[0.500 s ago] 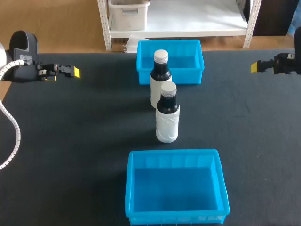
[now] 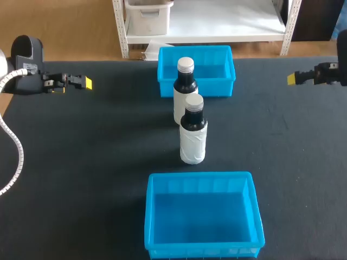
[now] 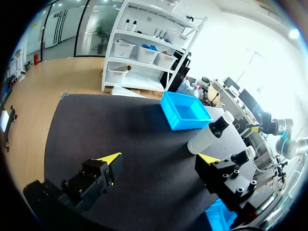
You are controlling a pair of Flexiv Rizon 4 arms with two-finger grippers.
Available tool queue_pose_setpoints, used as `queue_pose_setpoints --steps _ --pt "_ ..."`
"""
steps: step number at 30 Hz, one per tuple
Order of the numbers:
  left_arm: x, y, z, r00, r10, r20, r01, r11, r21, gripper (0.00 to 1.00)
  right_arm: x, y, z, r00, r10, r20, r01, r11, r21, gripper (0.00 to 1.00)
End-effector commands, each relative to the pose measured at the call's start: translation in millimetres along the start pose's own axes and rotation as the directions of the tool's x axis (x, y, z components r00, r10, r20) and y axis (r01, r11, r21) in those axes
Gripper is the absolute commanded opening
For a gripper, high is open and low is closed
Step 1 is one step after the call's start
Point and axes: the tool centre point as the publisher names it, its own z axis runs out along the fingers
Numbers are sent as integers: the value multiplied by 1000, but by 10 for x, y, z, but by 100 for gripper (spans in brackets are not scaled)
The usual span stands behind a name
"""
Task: Pick up the bottle, and place it in the far bin if it is heavy, or in the near bin if it is light.
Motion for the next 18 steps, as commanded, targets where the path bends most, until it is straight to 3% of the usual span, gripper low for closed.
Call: queue_pose_setpoints --steps 1,2,3,4,5,18 --pt "0 0 0 1000 0 0 0 1000 0 100 -60 -23 -87 980 -193 -36 180 955 -234 100" --pt "0 0 0 1000 0 0 0 1000 0 100 -71 13 -103 961 -273 -47 247 922 -298 100" --pt "0 0 0 1000 0 0 0 1000 0 100 -79 60 -125 928 -369 -56 320 864 -389 100" --pt "0 0 0 1000 0 0 0 1000 0 100 -67 139 -166 871 -487 -67 391 769 -506 100" --pt "0 0 0 1000 0 0 0 1000 0 100 -63 172 -203 830 -553 -70 438 725 -531 100" --pt "0 0 0 1000 0 0 0 1000 0 100 -63 172 -203 830 -553 -70 438 725 -531 100"
